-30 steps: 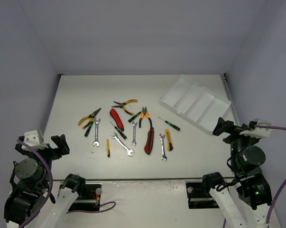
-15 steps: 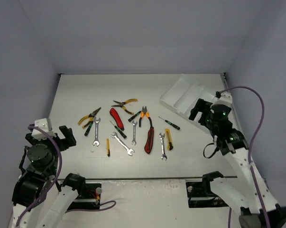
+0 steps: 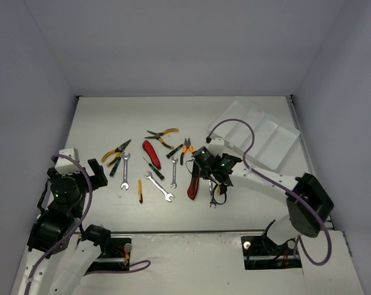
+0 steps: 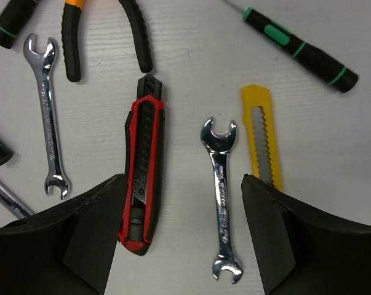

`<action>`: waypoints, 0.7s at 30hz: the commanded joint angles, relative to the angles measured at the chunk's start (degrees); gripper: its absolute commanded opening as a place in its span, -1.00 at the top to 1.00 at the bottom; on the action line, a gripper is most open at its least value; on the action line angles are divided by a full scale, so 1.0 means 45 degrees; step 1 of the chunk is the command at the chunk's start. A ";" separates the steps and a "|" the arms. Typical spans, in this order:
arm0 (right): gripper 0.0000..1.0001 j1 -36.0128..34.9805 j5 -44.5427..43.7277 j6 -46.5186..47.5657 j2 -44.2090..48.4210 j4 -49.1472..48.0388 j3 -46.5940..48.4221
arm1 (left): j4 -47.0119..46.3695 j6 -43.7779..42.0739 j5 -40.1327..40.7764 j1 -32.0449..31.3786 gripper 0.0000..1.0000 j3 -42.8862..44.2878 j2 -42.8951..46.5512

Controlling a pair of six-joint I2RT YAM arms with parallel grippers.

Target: Sort the tools into containers

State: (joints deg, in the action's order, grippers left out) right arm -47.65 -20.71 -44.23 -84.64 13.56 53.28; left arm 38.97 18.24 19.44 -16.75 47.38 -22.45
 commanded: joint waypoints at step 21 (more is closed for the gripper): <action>1.00 -0.1342 -0.0652 -0.1827 -0.3448 -0.0966 0.1807 | -0.0983 0.0007 -0.0140 0.0107 -0.65 -0.0044 0.0104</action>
State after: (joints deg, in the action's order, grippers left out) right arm -52.69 -22.20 -51.64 -104.34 8.01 60.68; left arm 38.61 18.24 19.29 -16.75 47.03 -20.51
